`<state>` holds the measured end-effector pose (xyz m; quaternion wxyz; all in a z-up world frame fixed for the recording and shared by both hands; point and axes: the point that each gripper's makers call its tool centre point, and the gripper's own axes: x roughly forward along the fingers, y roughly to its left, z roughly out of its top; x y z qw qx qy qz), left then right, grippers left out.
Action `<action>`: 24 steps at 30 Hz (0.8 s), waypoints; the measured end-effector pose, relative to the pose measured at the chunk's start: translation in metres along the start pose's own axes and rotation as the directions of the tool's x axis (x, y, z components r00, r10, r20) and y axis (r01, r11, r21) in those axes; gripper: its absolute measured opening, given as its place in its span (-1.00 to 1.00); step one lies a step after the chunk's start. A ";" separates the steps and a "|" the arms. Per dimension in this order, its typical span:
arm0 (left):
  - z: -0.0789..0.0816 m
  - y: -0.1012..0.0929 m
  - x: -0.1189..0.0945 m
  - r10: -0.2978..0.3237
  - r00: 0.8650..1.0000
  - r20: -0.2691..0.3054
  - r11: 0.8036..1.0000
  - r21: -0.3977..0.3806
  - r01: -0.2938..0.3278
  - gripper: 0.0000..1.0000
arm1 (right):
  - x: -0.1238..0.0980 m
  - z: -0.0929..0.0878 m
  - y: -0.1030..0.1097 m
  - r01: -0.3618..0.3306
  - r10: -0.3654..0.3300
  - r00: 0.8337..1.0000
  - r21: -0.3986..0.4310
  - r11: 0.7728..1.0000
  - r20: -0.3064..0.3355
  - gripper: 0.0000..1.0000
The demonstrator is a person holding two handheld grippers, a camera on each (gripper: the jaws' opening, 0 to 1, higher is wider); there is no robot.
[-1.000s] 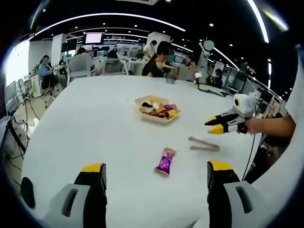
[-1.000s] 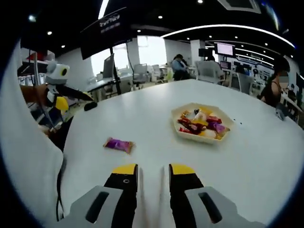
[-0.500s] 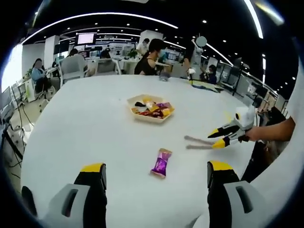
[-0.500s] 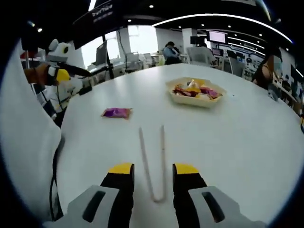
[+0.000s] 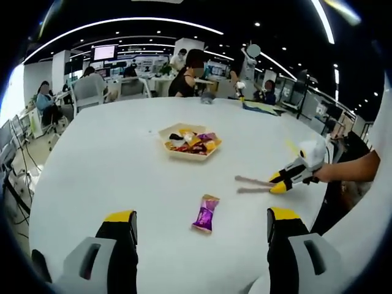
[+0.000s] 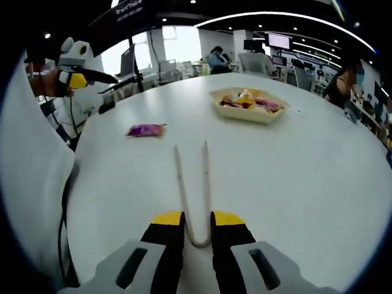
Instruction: Place the target food into the container with the food tongs after gripping and lifting it, then release it inside without dropping or visibly crushing the food.
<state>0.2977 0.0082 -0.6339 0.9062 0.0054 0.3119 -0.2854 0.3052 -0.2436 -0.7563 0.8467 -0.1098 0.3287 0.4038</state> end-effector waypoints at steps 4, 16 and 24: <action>0.000 -0.003 0.002 -0.009 1.000 -0.002 1.000 0.004 0.009 0.75 | 0.001 0.000 0.002 -0.006 0.007 1.000 0.040 0.999 -0.013 -0.71; 0.006 -0.011 0.011 -0.044 0.999 0.000 0.999 0.020 0.044 0.75 | -0.014 0.035 0.003 -0.003 -0.002 0.999 0.092 0.996 0.050 -0.72; 0.012 -0.028 0.027 -0.108 0.994 -0.008 0.992 0.067 0.108 0.74 | -0.025 0.075 0.031 -0.060 0.059 0.993 0.006 0.998 0.101 -0.72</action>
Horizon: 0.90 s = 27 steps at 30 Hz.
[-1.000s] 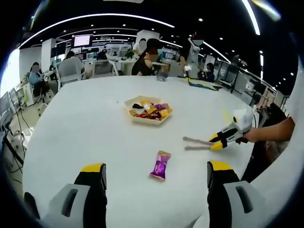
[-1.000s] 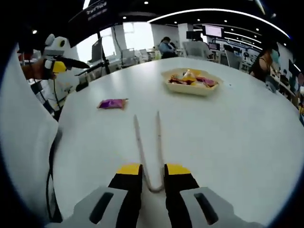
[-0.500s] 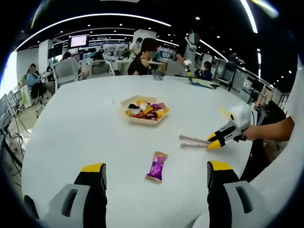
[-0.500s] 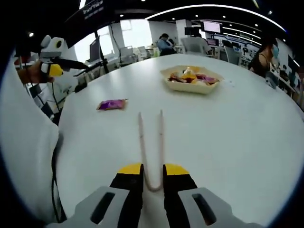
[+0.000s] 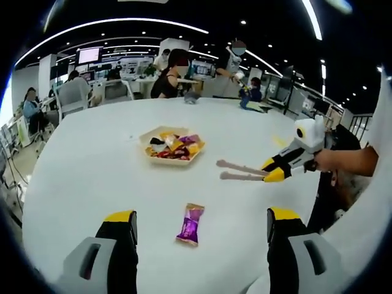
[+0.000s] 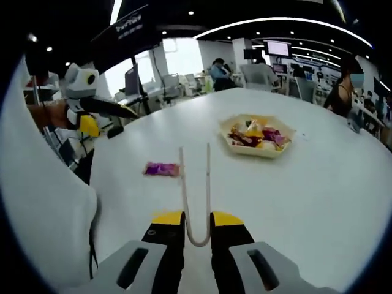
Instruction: Place the target food into the container with the food tongs after gripping and lifting it, then release it inside without dropping or visibly crushing the food.
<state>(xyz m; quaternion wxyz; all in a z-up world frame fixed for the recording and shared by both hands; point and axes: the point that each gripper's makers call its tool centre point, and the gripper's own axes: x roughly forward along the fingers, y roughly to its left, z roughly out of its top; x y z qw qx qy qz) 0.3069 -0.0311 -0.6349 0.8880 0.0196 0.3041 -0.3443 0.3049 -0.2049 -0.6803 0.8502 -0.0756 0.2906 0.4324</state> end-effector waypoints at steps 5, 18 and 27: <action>0.002 -0.003 0.005 -0.038 0.999 -0.007 0.999 0.029 0.038 0.73 | -0.001 0.013 0.027 -0.093 0.092 0.996 -0.059 0.994 -0.004 -0.72; 0.008 -0.035 0.017 -0.232 0.956 -0.182 0.822 0.488 0.293 0.49 | 0.002 0.033 0.064 -0.221 0.210 0.975 -0.224 0.949 -0.072 -0.71; -0.020 -0.052 0.024 -0.278 0.870 -0.407 0.550 0.675 0.492 -0.16 | 0.013 0.029 0.076 -0.296 0.254 0.951 -0.293 0.909 -0.173 -0.71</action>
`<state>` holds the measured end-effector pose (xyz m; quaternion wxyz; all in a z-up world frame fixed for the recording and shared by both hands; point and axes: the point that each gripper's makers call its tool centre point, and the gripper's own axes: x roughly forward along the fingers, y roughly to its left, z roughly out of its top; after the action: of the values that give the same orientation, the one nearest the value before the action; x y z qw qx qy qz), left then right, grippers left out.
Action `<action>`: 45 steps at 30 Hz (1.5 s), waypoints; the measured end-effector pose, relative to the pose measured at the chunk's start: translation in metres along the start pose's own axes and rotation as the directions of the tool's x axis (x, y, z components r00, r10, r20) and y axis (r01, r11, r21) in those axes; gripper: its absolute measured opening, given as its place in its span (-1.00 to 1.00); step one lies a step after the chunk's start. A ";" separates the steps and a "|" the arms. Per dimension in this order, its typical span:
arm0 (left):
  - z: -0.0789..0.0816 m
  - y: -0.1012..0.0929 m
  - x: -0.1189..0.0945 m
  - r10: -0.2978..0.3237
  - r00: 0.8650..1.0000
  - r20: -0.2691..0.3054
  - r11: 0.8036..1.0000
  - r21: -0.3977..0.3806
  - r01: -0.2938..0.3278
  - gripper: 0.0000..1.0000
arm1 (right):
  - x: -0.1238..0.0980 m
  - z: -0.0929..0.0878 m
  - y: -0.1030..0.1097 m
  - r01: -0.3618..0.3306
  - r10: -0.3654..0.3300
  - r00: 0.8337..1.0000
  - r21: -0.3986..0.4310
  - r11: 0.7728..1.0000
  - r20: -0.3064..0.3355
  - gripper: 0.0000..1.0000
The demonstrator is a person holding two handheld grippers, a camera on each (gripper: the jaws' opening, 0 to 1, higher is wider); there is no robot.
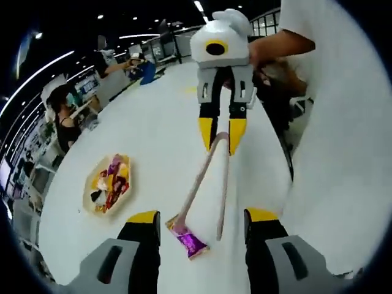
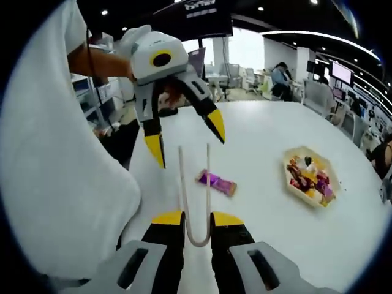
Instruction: Place the target food into the container with the food tongs after gripping and lifting it, then release it inside without dropping or visibly crushing the food.
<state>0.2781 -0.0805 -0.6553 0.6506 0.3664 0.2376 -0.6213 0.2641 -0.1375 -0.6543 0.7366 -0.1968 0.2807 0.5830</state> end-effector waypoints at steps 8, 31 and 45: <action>-0.010 -0.006 0.009 -0.051 0.997 -0.050 0.998 0.036 0.053 -0.44 | -0.001 0.013 0.006 -0.029 0.029 1.000 -0.022 0.999 0.011 -0.72; 0.002 -0.016 -0.020 -0.070 0.973 0.220 0.954 -0.270 0.130 -0.70 | -0.037 0.052 -0.008 -0.181 0.010 0.834 0.257 0.949 0.551 -0.18; 0.059 -0.013 -0.018 -0.052 0.894 0.446 0.905 -0.358 0.231 -0.68 | -0.031 0.094 0.010 -0.397 0.074 0.695 0.296 0.869 0.715 -0.28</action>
<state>0.2545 -0.1145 -0.6074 0.6997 0.0616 0.2389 -0.6705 0.2662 -0.1001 -0.5617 0.7282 0.2372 0.1343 0.6289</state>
